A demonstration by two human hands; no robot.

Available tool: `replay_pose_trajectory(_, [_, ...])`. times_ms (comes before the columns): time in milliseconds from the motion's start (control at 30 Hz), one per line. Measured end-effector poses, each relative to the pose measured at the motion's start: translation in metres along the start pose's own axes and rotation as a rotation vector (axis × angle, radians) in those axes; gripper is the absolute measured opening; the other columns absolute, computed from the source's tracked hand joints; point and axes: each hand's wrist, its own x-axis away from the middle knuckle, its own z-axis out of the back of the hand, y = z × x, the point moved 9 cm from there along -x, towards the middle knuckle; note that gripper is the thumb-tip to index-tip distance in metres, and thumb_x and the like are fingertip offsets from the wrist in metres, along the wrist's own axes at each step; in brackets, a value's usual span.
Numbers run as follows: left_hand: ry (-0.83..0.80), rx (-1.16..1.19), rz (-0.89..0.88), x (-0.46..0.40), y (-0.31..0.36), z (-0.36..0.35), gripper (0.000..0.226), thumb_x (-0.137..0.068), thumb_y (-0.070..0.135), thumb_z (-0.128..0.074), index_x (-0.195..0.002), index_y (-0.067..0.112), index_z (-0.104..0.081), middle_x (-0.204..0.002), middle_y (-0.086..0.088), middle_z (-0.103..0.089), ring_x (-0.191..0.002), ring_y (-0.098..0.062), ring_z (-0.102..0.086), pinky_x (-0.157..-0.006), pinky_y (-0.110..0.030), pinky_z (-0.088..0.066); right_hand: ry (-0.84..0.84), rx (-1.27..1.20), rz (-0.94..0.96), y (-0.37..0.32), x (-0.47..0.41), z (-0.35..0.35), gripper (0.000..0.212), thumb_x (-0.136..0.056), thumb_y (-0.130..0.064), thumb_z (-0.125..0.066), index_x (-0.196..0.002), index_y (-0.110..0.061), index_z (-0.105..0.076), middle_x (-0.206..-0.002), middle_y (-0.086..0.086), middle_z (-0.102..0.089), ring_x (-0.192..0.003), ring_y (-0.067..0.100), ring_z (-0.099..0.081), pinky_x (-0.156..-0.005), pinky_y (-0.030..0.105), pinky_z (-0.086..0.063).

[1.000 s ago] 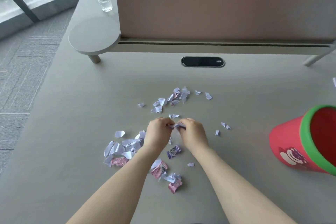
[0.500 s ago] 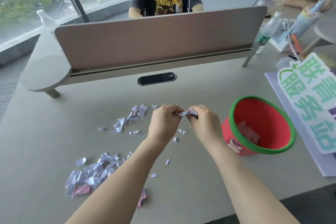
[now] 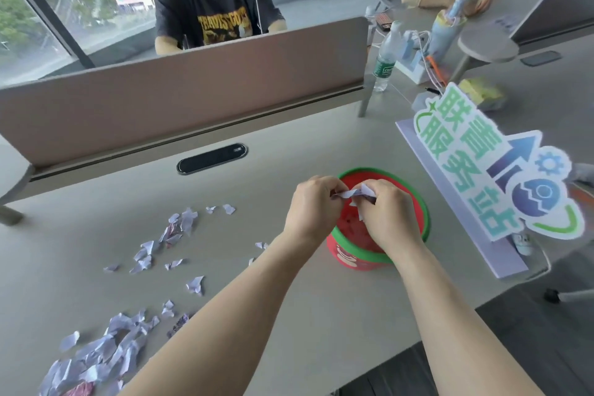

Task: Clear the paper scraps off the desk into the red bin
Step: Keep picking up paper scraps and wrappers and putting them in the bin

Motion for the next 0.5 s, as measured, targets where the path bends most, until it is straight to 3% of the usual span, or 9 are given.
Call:
replay_pose_trajectory(233, [-0.094,-0.048,0.054,-0.001,0.002,-0.034,0.011,-0.083,0.018,-0.061,-0.078,0.018,-0.071,-0.075,0.001,-0.067,-0.069,-0.018,-0.057,-0.058,-0.026,-0.043,-0.074,0.047,-0.068,0.031,0.002,0.001,0.010,-0.084,-0.013,-0.060,-0.079,-0.018,-0.067,-0.076,0.003,-0.064,-0.075,0.024,-0.059,-0.065,0.033,-0.045])
replay_pose_trajectory(333, [-0.176,-0.120,0.091,0.000,-0.002,-0.048,0.008,-0.084,0.031,-0.061,-0.089,0.028,-0.067,-0.084,0.004,-0.069,-0.078,-0.020,-0.062,-0.064,-0.030,-0.052,-0.148,0.046,-0.140,0.041,0.004,-0.001,0.018,-0.082,-0.021,-0.065,-0.099,-0.027,-0.067,-0.094,-0.002,-0.066,-0.087,0.021,-0.061,-0.073,0.031,-0.048])
replay_pose_trajectory(500, [-0.237,-0.229,0.054,0.001,0.001,-0.050,0.034,-0.083,0.029,-0.061,-0.117,0.031,-0.058,-0.104,0.006,-0.067,-0.094,-0.018,-0.063,-0.077,-0.033,-0.052,-0.263,0.189,-0.179,0.047,0.003,0.001,0.049,-0.082,-0.031,-0.065,-0.129,-0.027,-0.053,-0.123,0.000,-0.058,-0.113,0.022,-0.057,-0.090,0.036,-0.048])
